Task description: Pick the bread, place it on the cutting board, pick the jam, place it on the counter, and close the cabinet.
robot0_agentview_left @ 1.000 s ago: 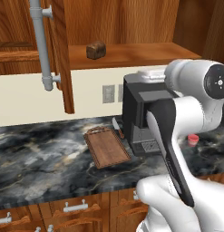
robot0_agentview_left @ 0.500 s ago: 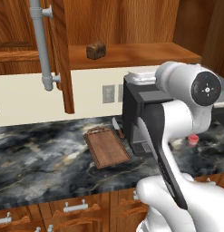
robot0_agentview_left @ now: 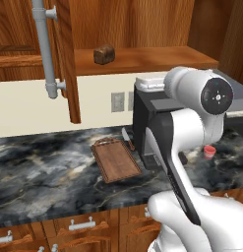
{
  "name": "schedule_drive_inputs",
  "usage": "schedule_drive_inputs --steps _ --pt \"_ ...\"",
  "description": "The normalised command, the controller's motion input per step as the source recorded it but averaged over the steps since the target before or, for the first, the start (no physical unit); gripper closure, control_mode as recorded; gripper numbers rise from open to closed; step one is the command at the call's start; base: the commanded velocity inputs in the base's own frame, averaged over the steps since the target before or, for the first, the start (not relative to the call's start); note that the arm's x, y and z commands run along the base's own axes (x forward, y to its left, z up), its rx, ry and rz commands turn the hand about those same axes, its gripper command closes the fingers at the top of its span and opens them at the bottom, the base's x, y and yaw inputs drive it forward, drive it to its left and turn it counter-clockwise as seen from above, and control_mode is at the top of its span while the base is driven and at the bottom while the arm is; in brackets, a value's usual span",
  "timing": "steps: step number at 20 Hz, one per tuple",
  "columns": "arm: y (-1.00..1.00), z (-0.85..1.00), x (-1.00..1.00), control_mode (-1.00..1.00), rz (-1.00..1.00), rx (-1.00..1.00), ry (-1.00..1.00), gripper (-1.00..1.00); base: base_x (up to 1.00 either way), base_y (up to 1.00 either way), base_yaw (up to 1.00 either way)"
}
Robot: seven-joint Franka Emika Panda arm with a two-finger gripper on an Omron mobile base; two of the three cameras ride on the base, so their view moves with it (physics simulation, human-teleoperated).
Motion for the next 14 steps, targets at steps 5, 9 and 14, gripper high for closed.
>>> schedule_drive_inputs --steps 5,9,14 --pt "0.00 0.00 0.13 -1.00 0.01 0.00 0.00 -1.00 0.00 0.00 0.00" --pt "0.00 0.00 0.30 -1.00 0.00 0.00 0.00 -1.00 0.00 0.00 0.00" --pt "0.00 0.01 0.20 -1.00 0.01 0.00 0.00 -1.00 0.00 0.00 0.00"
